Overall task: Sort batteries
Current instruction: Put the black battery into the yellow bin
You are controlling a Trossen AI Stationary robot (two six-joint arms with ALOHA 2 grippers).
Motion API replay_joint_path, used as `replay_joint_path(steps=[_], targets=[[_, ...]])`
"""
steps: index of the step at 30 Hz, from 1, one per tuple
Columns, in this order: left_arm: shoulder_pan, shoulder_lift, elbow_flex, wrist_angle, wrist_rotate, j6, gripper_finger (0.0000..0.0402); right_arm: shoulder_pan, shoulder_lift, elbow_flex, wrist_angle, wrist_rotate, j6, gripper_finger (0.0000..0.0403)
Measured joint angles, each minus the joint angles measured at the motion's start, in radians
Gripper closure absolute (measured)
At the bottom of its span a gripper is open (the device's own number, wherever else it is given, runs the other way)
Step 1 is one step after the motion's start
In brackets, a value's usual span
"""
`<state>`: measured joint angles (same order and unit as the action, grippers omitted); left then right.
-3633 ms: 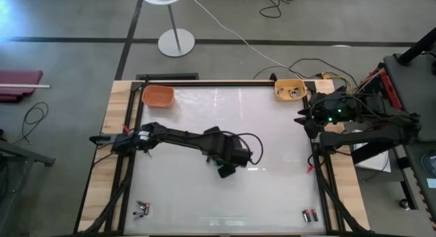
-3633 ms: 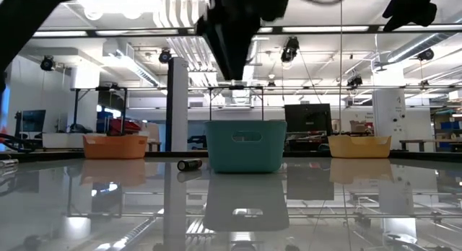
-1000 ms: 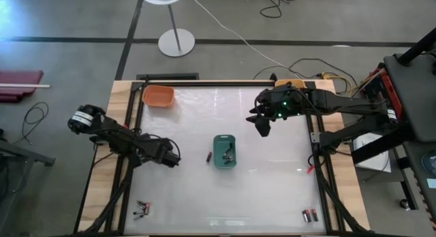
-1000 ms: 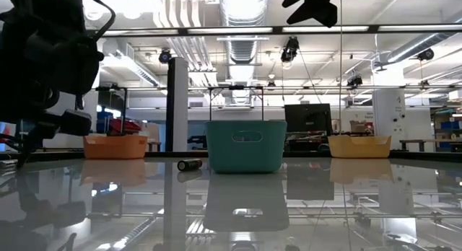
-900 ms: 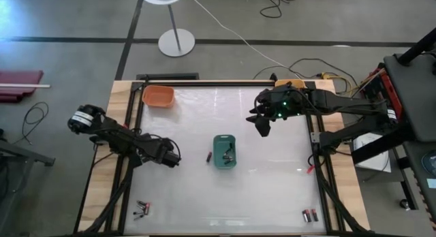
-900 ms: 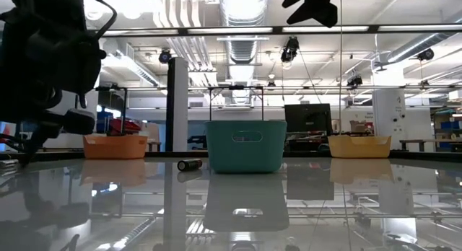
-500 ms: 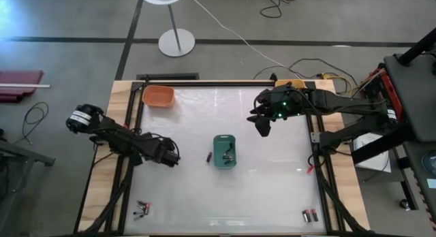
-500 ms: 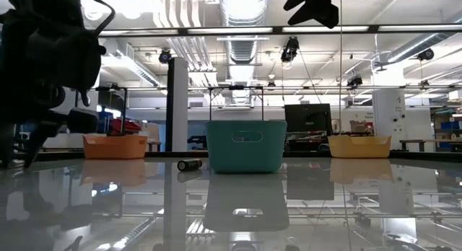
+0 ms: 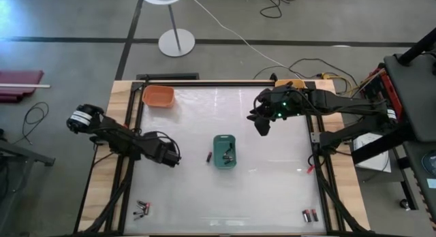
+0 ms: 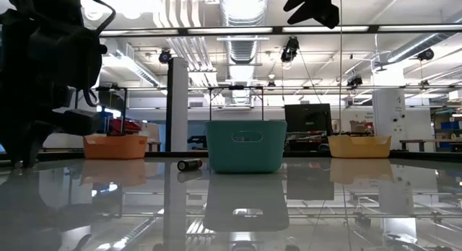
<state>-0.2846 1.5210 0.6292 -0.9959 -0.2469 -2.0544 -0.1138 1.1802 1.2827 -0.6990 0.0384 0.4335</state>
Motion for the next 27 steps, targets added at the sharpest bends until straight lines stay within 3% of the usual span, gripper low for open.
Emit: replay_joint_path(steps=[6, 10, 19, 27], targets=[[0.010, 0.001, 0.061, -0.030, -0.122, 0.097, 0.0395, 0.018, 0.029, -0.023, -0.001, 0.017, 0.004, 0.0263], [0.029, 0.001, 0.080, -0.011, -0.119, 0.214, 0.0395, 0.026, 0.064, -0.049, 0.008, 0.016, -0.028, 0.0249], [0.043, -0.016, 0.161, -0.022, -0.233, 0.367, 0.0395, 0.022, 0.214, -0.038, 0.153, 0.016, -0.060, 0.0221], [0.056, -0.083, 0.280, -0.016, -0.456, 0.549, 0.0396, 0.024, 0.235, 0.054, 0.189, 0.014, -0.150, 0.0219]])
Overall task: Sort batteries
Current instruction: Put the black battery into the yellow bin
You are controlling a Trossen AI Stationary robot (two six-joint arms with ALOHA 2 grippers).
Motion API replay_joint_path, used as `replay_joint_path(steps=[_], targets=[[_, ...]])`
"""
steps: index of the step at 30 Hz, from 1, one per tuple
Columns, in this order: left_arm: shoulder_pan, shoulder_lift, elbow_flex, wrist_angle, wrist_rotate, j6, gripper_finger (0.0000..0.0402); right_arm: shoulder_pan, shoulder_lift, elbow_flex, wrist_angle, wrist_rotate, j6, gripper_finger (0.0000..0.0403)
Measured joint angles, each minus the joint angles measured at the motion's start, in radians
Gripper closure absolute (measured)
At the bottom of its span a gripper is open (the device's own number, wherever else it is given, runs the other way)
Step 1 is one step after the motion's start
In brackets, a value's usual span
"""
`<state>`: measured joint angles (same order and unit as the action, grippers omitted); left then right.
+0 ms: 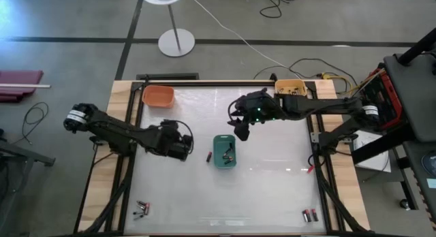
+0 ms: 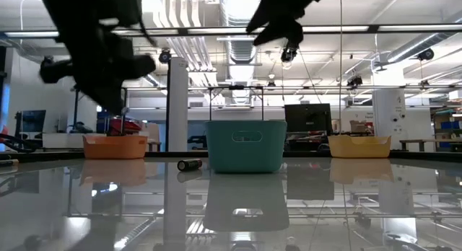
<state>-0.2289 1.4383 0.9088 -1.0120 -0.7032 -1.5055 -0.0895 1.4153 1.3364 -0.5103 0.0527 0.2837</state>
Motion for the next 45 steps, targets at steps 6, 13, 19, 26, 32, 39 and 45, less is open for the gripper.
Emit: replay_joint_path(steps=[6, 13, 19, 26, 32, 39, 45], targets=[[0.042, -0.033, 0.074, 0.059, -0.144, 0.198, 0.0396, 0.000, -0.014, 0.061, 0.057, 0.001, -0.049, 0.0225], [0.043, -0.046, 0.180, 0.376, -0.300, 0.571, 0.0396, 0.038, -0.010, 0.063, 0.243, 0.009, -0.030, 0.0215], [0.039, -0.044, 0.289, 0.563, -0.299, 0.941, 0.0396, 0.103, -0.012, 0.061, 0.500, 0.083, -0.139, 0.0219], [0.038, -0.044, 0.436, 0.665, -0.231, 1.259, 0.0396, 0.087, -0.027, 0.062, 0.531, 0.113, -0.163, 0.0234], [0.038, -0.038, 0.507, 0.731, -0.230, 1.387, 0.0396, 0.056, -0.024, 0.061, 0.543, 0.193, -0.062, 0.0242], [0.038, -0.038, 0.515, 0.743, -0.230, 1.419, 0.0396, 0.041, -0.023, 0.061, 0.624, 0.053, -0.069, 0.0228], [0.038, -0.037, 0.496, 0.809, -0.229, 1.409, 0.0396, 0.024, -0.019, 0.061, 0.619, 0.064, -0.025, 0.0225]])
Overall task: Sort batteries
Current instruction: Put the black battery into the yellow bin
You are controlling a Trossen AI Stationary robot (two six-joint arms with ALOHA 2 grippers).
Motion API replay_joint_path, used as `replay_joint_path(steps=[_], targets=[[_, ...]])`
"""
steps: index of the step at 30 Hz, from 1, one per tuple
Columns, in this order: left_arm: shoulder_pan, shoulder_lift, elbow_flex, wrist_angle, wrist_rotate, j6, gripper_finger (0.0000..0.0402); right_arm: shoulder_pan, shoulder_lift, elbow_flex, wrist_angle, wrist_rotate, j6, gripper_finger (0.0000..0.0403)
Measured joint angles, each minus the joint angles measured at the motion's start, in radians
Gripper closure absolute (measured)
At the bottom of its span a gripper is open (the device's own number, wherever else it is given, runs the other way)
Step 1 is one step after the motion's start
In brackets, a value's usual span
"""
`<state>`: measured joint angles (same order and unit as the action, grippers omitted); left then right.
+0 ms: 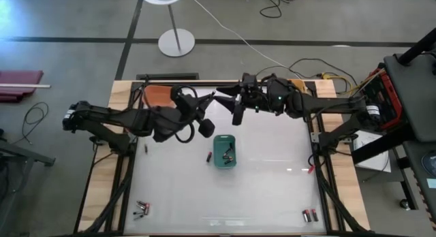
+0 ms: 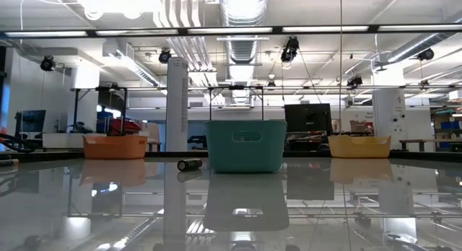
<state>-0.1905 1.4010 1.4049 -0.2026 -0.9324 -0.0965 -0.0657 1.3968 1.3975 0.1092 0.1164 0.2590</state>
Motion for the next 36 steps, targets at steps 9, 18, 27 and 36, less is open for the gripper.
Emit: replay_joint_path(steps=[9, 18, 27, 36], targets=[[0.000, 0.000, -0.009, 0.062, 0.000, 0.017, 0.0396, -0.016, 0.010, 0.002, 0.001, -0.003, 0.005, 0.0249], [0.000, 0.014, -0.014, 0.063, 0.043, 0.033, 0.0396, -0.016, 0.042, 0.002, 0.002, -0.004, 0.020, 0.0279], [0.000, 0.016, -0.014, 0.073, 0.007, 0.038, 0.0395, -0.017, 0.038, 0.002, 0.001, -0.005, 0.032, 0.0371], [0.000, 0.015, 0.016, 0.043, -0.013, 0.035, 0.0343, -0.057, 0.041, 0.091, -0.240, 0.027, 0.006, 0.0376]])
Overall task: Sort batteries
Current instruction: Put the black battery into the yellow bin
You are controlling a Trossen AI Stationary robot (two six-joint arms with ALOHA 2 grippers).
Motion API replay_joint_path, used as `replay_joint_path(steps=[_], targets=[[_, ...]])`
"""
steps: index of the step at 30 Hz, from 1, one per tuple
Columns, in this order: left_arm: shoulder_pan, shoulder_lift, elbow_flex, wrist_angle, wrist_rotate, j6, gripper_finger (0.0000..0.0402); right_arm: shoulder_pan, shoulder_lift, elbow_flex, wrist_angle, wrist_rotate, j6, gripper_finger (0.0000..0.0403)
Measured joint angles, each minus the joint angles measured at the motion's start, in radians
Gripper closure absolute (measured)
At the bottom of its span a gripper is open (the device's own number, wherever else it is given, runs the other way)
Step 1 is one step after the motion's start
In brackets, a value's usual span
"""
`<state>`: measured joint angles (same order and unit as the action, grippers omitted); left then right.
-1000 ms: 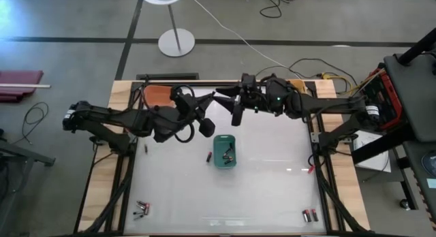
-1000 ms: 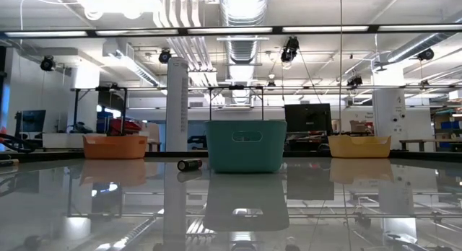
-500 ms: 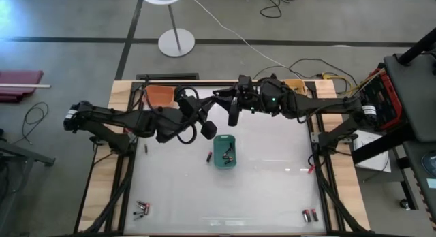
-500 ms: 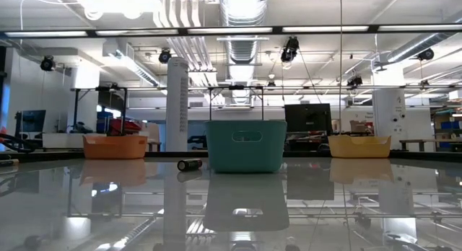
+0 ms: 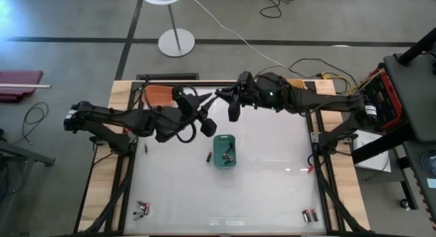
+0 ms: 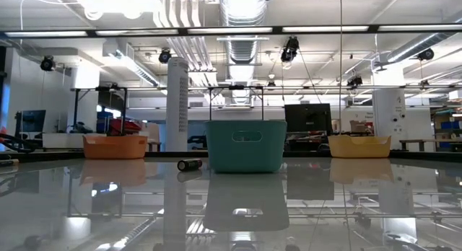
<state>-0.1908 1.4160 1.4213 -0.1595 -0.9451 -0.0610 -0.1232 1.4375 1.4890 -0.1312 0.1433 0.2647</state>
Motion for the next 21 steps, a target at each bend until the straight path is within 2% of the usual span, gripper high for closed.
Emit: replay_joint_path(steps=[4, 7, 10, 13, 17, 21], targets=[[0.000, -0.011, 0.077, -0.161, -0.005, -0.058, 0.0320, -0.062, 0.005, 0.045, -0.068, 0.019, -0.036, 0.0376], [0.012, -0.009, 0.119, -0.457, 0.002, -0.258, 0.0308, -0.124, 0.002, 0.065, -0.069, 0.019, -0.063, 0.0376], [0.020, -0.022, 0.110, -0.736, 0.005, -0.473, 0.0303, -0.198, 0.005, 0.066, -0.129, 0.039, -0.082, 0.0376], [0.019, -0.045, 0.047, -0.891, 0.023, -0.593, 0.0309, -0.283, 0.023, 0.062, -0.246, 0.044, -0.035, 0.0376], [0.023, -0.109, -0.108, -0.836, 0.120, -0.649, 0.0331, -0.384, 0.051, 0.061, -0.394, 0.016, 0.092, 0.0376], [0.068, -0.209, -0.315, -0.592, 0.277, -0.602, 0.0363, -0.471, 0.083, 0.061, -0.547, -0.016, 0.143, 0.0376]])
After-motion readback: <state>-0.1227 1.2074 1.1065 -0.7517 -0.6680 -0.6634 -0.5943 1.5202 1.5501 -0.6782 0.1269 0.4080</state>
